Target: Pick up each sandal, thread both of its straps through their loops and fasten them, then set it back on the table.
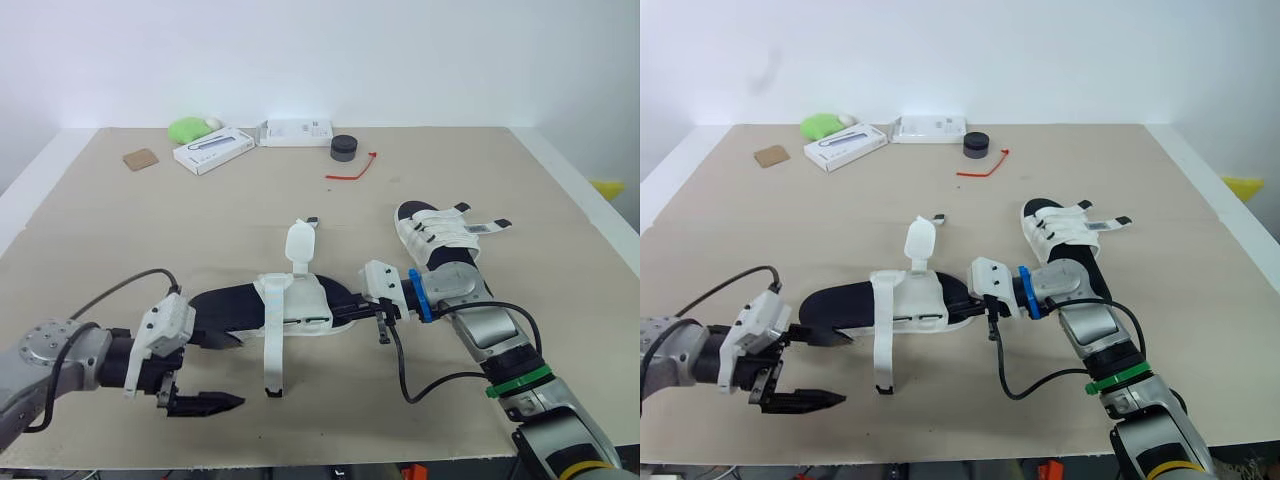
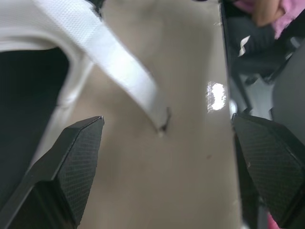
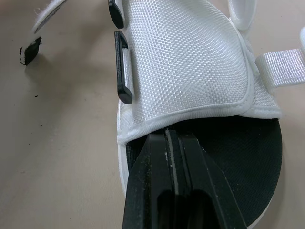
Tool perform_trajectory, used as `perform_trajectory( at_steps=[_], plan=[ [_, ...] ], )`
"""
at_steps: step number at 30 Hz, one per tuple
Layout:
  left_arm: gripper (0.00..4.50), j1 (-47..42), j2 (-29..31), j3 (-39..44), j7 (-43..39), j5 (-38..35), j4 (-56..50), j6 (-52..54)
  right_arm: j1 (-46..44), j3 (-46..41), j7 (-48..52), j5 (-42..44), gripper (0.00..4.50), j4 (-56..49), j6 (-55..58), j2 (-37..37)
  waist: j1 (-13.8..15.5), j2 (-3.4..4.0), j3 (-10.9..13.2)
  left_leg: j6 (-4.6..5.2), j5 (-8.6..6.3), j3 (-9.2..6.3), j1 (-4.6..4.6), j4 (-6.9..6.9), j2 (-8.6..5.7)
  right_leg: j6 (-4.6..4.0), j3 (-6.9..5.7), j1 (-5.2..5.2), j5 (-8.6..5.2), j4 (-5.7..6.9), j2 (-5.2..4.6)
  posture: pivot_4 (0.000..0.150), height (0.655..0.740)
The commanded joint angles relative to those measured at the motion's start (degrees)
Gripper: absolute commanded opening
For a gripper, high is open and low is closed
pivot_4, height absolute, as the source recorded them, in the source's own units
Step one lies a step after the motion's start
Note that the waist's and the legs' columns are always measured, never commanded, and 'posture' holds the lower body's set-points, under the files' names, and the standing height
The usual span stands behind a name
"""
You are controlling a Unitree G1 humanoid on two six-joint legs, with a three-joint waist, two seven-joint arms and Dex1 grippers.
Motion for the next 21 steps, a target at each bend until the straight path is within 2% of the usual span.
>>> perform_trajectory(
  at_steps=[1,8,13,17,21],
  plan=[
    [4.45,-1.36,-3.4,0.6,3.63,-2.14,-1.61,5.08,-0.52,0.3,0.38,-0.34,0.0,0.35,-0.07,-0.04,0.0,0.0,0.0,0.0,0.0,-0.01,0.01,0.0,0.01,-0.01,0.0,0.0,0.0,0.02,0.0,0.15,0.74],
    [4.45,-6.06,-10.68,-1.76,7.25,-2.75,-0.43,14.22,-0.86,0.42,0.28,-0.47,0.0,0.68,-0.11,0.13,0.01,-0.01,-0.01,-0.01,0.01,-0.04,0.02,0.0,-0.01,-0.04,0.0,0.01,0.01,0.04,0.02,0.15,0.74],
    [4.45,-9.52,-14.21,-3.02,6.88,-4.03,0.28,19.84,-0.95,0.4,0.23,-0.51,0.0,0.68,-0.07,0.12,0.01,-0.01,-0.01,-0.03,0.02,-0.05,0.03,0.0,-0.07,-0.05,0.02,0.02,0.03,0.06,0.04,0.15,0.74],
    [3.27,-11.15,-16.0,-4.78,5.75,-3.07,0.95,22.44,-0.65,0.19,0.17,-0.45,0.0,0.15,0.22,-0.24,0.0,-0.01,-0.01,-0.03,0.02,-0.07,0.03,0.0,-0.08,-0.05,0.03,0.03,0.02,0.05,0.06,0.15,0.74],
    [1.66,-11.49,-16.91,-4.44,4.96,-3.69,1.39,24.4,-0.25,0.06,0.13,-0.38,0.0,-0.39,0.45,-0.58,0.0,-0.02,-0.01,-0.03,0.02,-0.1,0.03,0.0,-0.08,-0.05,0.05,0.03,0.02,0.06,0.06,0.15,0.74]
  ],
)
